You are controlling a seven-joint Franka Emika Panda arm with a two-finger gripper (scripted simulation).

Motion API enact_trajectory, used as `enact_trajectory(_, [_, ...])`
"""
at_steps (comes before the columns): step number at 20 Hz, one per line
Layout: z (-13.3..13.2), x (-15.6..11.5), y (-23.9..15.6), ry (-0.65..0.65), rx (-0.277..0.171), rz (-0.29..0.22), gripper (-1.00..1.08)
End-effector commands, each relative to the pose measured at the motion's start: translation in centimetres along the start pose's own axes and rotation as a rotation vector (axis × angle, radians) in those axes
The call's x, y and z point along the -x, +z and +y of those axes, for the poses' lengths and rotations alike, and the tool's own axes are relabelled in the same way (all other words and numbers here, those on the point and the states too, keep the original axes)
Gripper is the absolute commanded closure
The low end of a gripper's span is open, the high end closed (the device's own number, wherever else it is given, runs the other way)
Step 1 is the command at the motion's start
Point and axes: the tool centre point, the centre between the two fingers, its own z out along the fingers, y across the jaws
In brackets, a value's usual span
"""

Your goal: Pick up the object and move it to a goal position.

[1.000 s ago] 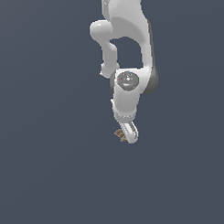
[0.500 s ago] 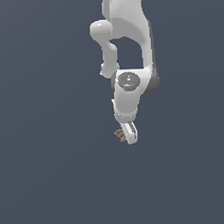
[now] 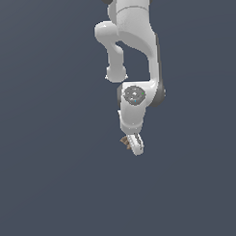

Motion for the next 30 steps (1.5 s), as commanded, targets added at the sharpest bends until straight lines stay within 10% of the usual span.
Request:
enact_trajectory(1, [0.0,0.0,0.9,0.001,-0.001,0.0,-0.92])
enact_trajectory(5, [-0.1,0.0,1.3,0.001,-0.001,0.0,-0.92])
enact_trajectory(6, [-0.1,0.0,1.3,0.001,-0.001,0.0,1.08])
enact_trajectory(30, [3.2,0.2,1.2,0.0,-0.002,0.0,1.08])
